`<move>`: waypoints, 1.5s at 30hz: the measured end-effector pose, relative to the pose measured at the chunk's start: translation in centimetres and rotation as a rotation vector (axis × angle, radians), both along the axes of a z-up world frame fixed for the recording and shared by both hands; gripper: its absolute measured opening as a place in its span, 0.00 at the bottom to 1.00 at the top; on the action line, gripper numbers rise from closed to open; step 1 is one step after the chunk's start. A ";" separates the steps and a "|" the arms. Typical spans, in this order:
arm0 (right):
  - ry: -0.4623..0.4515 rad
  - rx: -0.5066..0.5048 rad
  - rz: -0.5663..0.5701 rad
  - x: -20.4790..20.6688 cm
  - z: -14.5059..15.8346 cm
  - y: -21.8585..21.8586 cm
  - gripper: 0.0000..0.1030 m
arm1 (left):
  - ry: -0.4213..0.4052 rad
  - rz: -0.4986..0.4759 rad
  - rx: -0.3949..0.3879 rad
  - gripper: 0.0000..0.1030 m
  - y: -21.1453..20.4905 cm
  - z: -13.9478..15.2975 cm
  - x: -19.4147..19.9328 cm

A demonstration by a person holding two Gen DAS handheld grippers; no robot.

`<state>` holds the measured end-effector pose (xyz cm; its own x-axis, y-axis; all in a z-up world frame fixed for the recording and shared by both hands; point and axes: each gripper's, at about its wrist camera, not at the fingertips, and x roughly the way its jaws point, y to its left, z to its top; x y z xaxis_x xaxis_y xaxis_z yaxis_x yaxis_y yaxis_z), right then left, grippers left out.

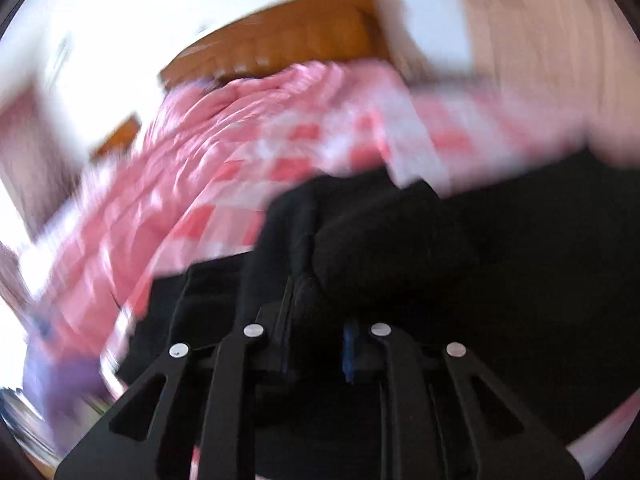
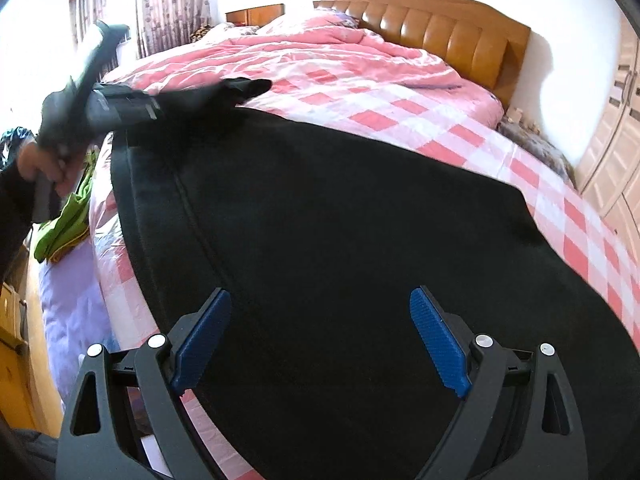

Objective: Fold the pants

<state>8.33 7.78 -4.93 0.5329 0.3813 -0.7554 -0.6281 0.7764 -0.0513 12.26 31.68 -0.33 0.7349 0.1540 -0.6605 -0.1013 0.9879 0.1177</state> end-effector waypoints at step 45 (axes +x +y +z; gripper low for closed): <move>-0.082 -0.032 0.404 -3.1 1.6 11.1 0.08 | -0.134 0.348 -0.647 0.18 18.1 -0.6 -6.6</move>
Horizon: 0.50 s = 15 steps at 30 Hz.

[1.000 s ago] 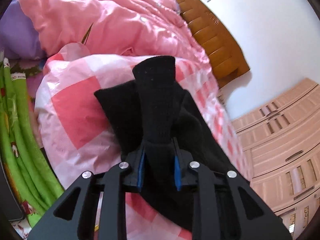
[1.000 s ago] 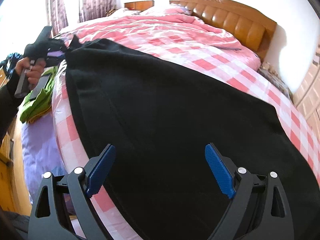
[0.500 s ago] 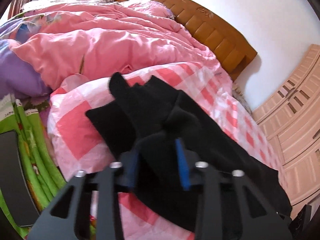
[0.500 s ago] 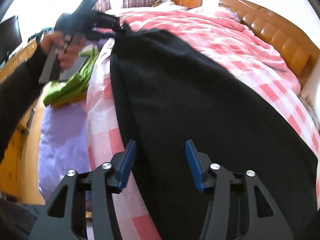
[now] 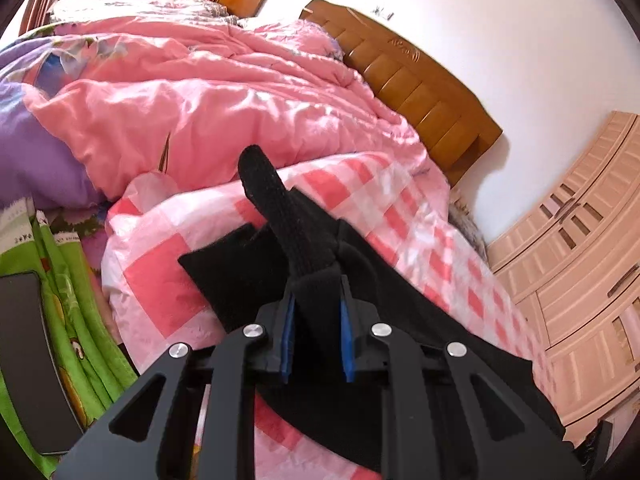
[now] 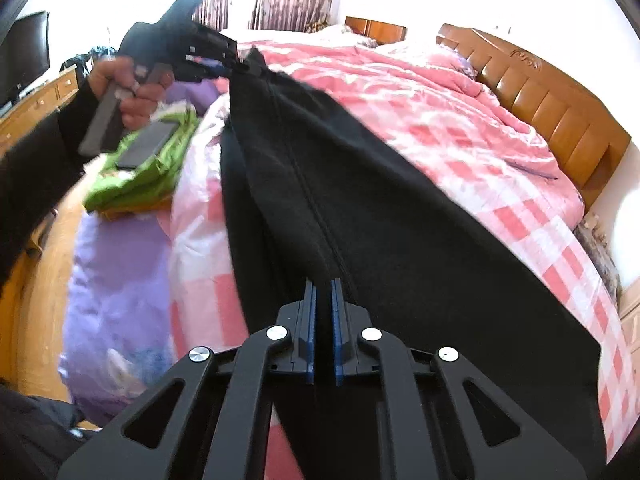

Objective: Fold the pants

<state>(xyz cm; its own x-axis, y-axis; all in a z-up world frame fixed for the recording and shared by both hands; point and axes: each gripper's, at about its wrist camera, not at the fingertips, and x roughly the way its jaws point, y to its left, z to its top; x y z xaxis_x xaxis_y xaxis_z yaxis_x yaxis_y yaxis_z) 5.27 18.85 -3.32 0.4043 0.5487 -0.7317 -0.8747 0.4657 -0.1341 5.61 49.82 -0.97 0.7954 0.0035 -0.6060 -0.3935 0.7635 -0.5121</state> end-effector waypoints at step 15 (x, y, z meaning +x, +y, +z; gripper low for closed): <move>0.104 -0.058 0.079 -2.2 -3.1 0.9 0.64 | 0.237 0.220 0.270 0.83 -0.5 -2.3 -1.6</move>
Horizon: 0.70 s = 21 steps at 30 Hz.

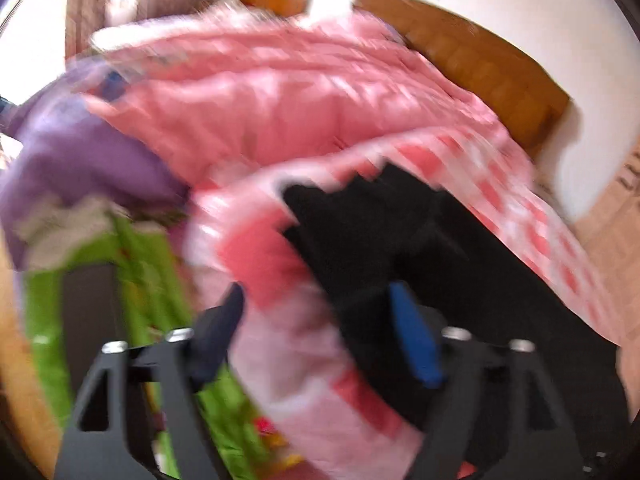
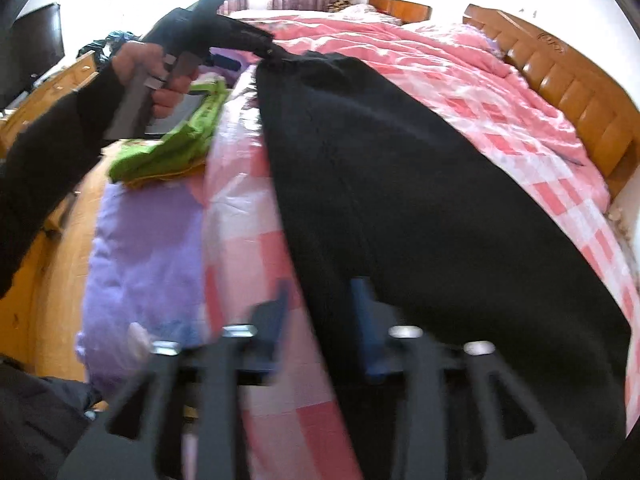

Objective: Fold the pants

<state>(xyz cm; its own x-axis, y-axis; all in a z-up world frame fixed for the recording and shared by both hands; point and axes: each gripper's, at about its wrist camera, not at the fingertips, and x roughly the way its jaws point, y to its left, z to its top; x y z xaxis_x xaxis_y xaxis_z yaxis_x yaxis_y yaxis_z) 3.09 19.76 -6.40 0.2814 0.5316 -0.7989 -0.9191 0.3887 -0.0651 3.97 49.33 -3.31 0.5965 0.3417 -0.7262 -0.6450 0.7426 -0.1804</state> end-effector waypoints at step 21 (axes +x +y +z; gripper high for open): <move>0.187 0.059 -0.375 -0.9 -0.6 -20.3 0.75 | 0.230 -0.499 0.300 0.99 -21.1 -3.0 7.0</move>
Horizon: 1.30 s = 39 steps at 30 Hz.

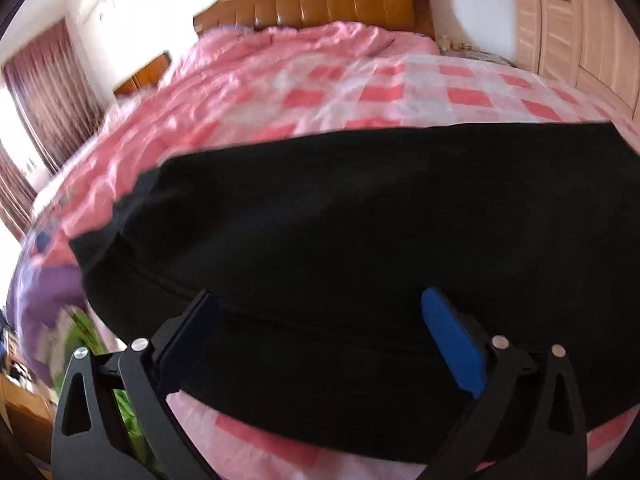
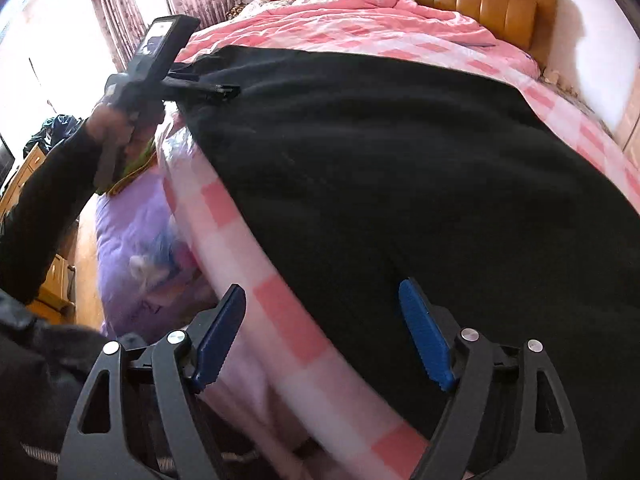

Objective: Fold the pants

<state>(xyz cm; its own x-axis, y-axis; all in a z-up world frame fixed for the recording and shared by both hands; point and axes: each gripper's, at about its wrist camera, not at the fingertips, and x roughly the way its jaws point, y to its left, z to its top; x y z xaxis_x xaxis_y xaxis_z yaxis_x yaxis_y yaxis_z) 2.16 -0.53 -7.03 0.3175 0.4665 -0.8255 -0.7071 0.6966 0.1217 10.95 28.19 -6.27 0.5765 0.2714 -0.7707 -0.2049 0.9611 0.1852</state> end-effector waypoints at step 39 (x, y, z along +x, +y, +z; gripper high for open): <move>-0.093 -0.018 -0.487 -1.1 -0.1 -19.3 0.84 | 0.031 -0.507 -0.022 0.99 -28.6 0.5 0.4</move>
<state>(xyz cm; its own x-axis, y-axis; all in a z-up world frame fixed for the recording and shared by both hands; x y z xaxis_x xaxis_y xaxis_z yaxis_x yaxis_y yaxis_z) 1.08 -19.85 -7.10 0.5680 0.2313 -0.7898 -0.3058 0.9503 0.0584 11.38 -0.37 -5.76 0.6086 -0.0535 -0.7917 0.2937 0.9420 0.1622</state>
